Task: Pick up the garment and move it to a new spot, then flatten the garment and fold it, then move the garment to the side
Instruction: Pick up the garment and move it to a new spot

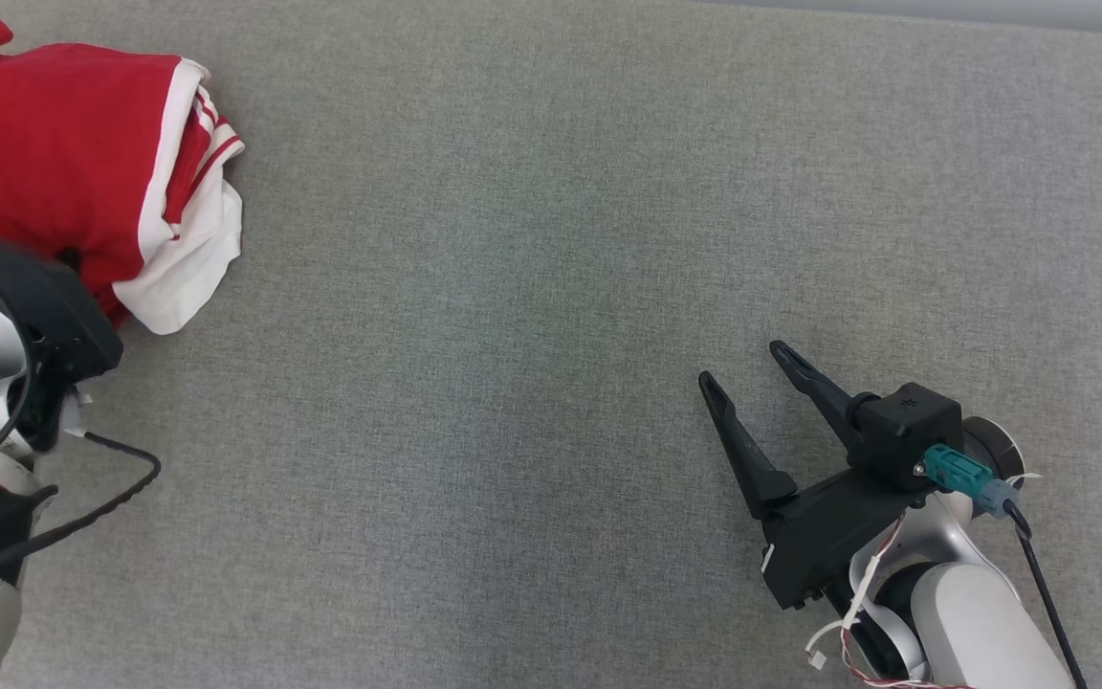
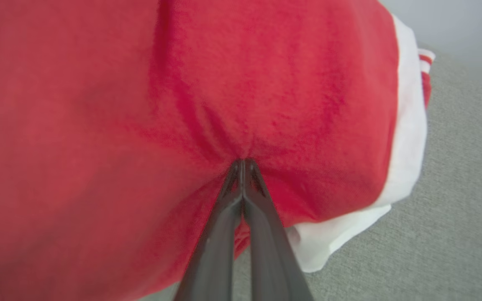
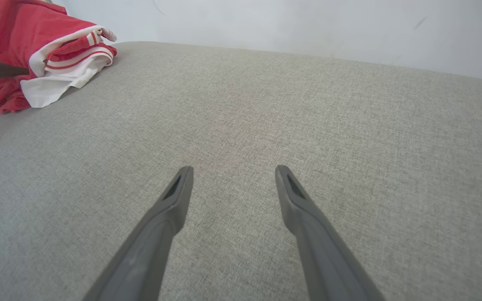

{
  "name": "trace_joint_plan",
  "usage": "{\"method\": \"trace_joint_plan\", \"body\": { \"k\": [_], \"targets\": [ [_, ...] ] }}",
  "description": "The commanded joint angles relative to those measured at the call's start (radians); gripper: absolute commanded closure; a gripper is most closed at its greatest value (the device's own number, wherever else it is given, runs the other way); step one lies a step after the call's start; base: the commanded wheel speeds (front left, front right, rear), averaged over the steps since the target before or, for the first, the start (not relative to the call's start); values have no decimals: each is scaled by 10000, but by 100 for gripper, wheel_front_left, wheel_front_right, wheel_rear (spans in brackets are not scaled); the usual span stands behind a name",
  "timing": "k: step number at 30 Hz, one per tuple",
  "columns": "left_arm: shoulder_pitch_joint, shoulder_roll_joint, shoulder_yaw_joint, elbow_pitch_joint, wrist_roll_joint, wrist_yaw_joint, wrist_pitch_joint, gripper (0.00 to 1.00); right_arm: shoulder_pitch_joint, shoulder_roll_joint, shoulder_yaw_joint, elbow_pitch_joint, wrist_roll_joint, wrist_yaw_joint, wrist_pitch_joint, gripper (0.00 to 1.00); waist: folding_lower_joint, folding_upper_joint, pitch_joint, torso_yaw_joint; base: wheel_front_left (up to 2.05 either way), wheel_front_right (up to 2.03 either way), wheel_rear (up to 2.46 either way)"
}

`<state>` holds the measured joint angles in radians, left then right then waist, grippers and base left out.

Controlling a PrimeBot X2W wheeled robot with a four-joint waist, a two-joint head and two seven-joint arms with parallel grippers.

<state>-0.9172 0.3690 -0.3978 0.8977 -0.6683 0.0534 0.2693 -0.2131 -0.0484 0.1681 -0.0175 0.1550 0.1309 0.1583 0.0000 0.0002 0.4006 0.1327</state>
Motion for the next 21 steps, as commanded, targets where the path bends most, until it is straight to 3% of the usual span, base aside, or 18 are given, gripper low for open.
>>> {"method": "trace_joint_plan", "body": {
  "k": [1, 21],
  "targets": [
    [-154, 0, -11, 147, 18, -4, -161, 100, 38, -41, -33, 24, 39, -3, -40, 0, 0, -2, -2, -23, 0, 0, 0],
    [-471, -89, -209, 766, -39, -250, -575, 100, 51, -41, 139, 518, 352, -3, -191, 0, 0, -2, -564, 46, 0, 0, 0]
  ]
}}
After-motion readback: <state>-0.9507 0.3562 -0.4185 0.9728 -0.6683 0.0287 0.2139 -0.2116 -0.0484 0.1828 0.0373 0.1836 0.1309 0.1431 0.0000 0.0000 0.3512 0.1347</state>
